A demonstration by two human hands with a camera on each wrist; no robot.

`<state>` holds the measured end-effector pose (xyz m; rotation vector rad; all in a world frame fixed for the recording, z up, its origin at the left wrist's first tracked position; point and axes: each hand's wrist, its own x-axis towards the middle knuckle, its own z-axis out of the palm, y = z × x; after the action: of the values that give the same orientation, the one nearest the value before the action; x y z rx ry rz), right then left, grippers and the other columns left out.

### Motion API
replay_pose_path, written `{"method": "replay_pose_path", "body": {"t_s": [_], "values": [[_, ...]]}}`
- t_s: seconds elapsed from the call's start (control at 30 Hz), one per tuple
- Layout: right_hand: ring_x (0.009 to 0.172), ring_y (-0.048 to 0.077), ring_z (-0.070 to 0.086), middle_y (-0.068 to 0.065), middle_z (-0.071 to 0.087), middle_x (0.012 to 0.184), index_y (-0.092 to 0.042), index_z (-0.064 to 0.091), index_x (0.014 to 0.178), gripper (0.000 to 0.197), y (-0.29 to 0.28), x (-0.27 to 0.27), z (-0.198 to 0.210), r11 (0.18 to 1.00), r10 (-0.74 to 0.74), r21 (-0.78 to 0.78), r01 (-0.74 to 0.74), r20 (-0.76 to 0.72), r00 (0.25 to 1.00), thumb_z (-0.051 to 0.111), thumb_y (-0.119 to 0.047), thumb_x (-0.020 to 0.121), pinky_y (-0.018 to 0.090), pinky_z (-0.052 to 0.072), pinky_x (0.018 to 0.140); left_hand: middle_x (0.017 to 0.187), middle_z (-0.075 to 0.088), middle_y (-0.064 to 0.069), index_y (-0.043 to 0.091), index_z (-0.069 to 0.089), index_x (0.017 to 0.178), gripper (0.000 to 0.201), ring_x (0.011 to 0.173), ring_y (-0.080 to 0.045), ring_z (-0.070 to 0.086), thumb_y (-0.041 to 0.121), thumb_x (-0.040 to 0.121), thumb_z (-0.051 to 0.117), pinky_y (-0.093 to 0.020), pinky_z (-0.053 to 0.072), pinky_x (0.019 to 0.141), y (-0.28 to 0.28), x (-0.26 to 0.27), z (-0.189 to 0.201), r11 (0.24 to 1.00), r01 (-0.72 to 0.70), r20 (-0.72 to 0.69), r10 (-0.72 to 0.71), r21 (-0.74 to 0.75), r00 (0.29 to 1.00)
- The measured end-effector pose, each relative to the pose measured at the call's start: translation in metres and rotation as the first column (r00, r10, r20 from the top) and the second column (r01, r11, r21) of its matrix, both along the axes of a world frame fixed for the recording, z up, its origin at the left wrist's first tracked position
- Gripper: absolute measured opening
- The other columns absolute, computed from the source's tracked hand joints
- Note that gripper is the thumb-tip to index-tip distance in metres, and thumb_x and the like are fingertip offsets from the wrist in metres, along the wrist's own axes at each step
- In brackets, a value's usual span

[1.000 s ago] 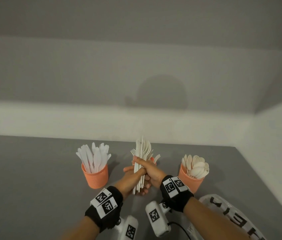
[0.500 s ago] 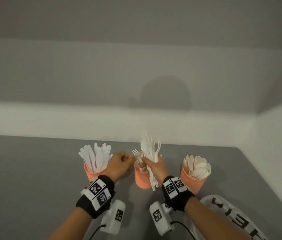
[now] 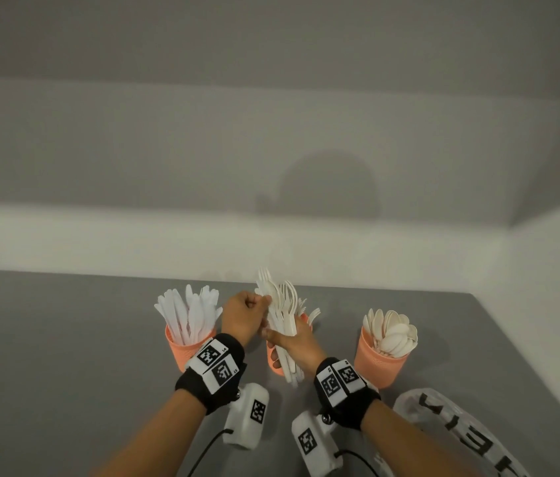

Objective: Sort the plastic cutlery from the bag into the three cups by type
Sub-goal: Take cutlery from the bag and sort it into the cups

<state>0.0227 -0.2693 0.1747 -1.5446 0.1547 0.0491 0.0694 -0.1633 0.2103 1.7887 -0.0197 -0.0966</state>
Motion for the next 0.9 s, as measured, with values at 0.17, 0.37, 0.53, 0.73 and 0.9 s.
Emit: {"method": "replay_pose_path", "body": {"t_s": [0.17,0.37,0.53,0.73,0.9], "values": [[0.037,0.009,0.046,0.001,0.053,0.059,-0.017,0.057,0.091,0.01,-0.002,-0.001,-0.001,0.983,0.026,0.185,-0.018,-0.045,0.999,0.065,-0.019,0.086,0.018,0.038,0.038,0.077,0.065,-0.013,0.006,0.05,0.084,0.02,0.061,-0.023,0.06,0.018,0.098,0.042,-0.03,0.052,0.058,0.007,0.007,0.009,0.985,-0.053,-0.048,0.046,-0.163,0.998],[0.032,0.006,0.04,0.0,0.053,0.056,-0.009,0.052,0.097,0.016,-0.004,0.002,-0.001,0.967,-0.012,0.254,0.031,-0.076,0.997,0.061,-0.02,0.09,0.015,0.033,0.033,0.066,0.056,-0.007,0.008,0.036,0.104,0.009,0.044,-0.012,0.061,0.016,0.1,0.033,-0.024,0.053,0.05,0.024,0.024,0.028,0.855,-0.247,-0.012,0.272,-0.455,0.962],[0.031,0.005,0.038,0.001,0.052,0.058,-0.01,0.049,0.1,0.017,0.002,0.004,0.003,0.944,-0.018,0.325,0.057,-0.121,0.992,0.055,-0.024,0.092,0.015,0.031,0.031,0.059,0.035,0.0,0.013,0.047,0.086,0.009,0.048,-0.012,0.032,0.016,0.095,0.047,-0.017,0.03,0.037,0.033,0.022,0.019,0.946,-0.195,-0.067,0.184,-0.259,0.981],[0.03,0.003,0.035,-0.004,0.048,0.05,-0.014,0.055,0.092,0.009,0.009,0.004,0.005,0.942,0.009,0.332,0.042,-0.151,0.988,0.058,-0.022,0.091,0.014,0.028,0.031,0.062,0.044,-0.001,0.014,0.052,0.075,0.015,0.048,-0.011,0.036,0.015,0.089,0.057,-0.02,0.031,0.044,0.024,-0.003,0.004,0.991,-0.001,-0.117,-0.014,-0.132,0.993],[0.03,0.004,0.037,-0.001,0.056,0.05,-0.015,0.056,0.093,0.004,0.011,0.0,0.011,0.947,0.029,0.321,0.021,-0.151,0.988,0.052,-0.015,0.093,0.015,0.031,0.032,0.065,0.054,0.0,0.01,0.057,0.082,0.01,0.046,-0.009,0.04,0.017,0.087,0.06,-0.014,0.031,0.038,0.017,-0.011,0.005,0.991,0.041,-0.102,-0.055,-0.127,0.993]]}}
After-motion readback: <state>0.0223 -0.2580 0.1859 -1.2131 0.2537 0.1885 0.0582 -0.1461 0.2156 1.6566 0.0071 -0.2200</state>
